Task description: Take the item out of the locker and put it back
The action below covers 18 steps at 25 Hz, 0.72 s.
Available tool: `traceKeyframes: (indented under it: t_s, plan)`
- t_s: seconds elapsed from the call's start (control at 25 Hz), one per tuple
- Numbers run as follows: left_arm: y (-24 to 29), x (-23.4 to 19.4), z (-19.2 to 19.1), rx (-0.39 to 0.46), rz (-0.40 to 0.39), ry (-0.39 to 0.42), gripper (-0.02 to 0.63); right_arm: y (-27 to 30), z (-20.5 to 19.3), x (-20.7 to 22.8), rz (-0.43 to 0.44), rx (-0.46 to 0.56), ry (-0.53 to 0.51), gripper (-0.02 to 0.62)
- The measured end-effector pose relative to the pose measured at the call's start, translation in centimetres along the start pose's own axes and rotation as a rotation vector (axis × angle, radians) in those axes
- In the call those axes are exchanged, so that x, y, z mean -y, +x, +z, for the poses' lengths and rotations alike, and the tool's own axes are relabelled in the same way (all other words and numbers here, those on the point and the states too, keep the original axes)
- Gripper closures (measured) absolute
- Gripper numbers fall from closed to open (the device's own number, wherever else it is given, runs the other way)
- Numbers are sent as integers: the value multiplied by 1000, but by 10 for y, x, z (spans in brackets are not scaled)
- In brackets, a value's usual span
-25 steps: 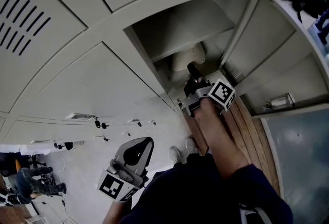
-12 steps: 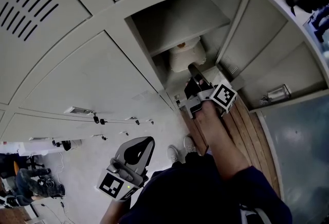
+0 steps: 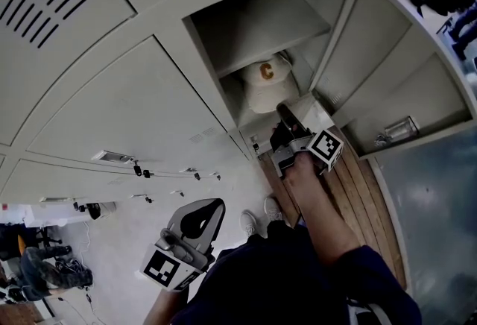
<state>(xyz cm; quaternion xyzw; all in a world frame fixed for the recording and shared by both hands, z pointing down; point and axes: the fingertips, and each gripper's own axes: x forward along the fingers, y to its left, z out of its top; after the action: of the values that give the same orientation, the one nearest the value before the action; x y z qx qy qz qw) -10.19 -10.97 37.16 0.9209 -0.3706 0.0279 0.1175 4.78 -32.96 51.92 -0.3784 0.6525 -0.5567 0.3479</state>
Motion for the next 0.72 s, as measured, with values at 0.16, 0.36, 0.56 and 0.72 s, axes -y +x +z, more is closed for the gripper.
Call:
traceKeyframes:
  t_s: [0.16,0.36,0.56,0.72]
  plan:
    - [-1,-3,0,-5,11,-1,601,3,9,6,-5,29,32,575]
    - [3,-6,2,-4,18,1,601,11,15,10,-6,42,52,575]
    - [7,-7,3,-6,19,0,601,18,18,6,12,46,71,575]
    - [9,-5,3,-6,14,2,601,18,17,-2,44,45,64,576]
